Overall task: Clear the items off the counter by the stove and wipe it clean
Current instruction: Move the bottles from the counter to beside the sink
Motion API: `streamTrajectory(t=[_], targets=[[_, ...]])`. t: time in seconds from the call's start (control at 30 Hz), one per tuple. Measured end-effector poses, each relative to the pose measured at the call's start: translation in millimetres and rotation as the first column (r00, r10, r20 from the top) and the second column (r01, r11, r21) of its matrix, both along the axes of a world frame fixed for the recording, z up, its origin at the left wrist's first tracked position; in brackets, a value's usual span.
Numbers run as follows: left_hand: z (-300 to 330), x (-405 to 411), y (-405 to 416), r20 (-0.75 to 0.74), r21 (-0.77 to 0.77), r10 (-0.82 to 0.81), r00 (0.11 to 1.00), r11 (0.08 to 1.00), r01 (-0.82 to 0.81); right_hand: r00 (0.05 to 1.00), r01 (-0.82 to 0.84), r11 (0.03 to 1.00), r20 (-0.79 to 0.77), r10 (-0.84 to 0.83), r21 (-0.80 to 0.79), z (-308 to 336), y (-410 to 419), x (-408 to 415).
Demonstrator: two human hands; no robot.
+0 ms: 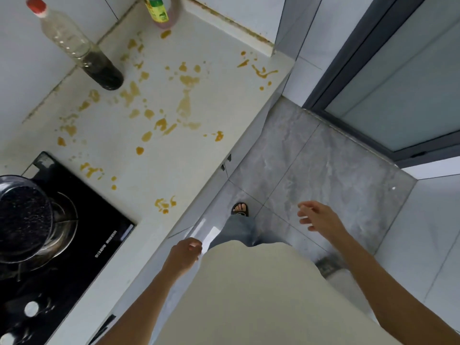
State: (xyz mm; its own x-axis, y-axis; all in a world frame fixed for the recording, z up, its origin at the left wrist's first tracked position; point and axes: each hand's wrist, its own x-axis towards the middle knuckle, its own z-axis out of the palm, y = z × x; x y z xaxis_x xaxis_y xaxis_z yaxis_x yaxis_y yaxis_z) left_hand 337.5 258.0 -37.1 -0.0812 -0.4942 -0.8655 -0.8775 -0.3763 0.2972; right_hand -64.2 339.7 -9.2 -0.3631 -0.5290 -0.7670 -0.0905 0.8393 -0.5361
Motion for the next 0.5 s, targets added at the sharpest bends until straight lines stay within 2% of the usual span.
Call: streamTrajectory(t=[0.1, 0.27, 0.5], targets=[[4.5, -34.9, -32.2, -0.037, -0.053, 0.008, 0.999, 0.999, -0.01, 1.0, 0.0, 0.998, -0.007, 0.0, 0.065, -7.5, -0.2, -17.3], [12.0, -92.7, -81.1, -0.055, -0.197, -0.088, 0.995, 0.978, 0.075, 1.0, -0.003, 0.984, 0.0, 0.003, 0.181, -18.6, 5.9, -52.2], [17.7, -151.6, -127.9, -0.123, -0.199, 0.048, 0.991, 0.977, -0.072, 0.996, -0.075, 0.964, -0.018, 0.082, 0.254, -26.0, -42.4, -126.4]])
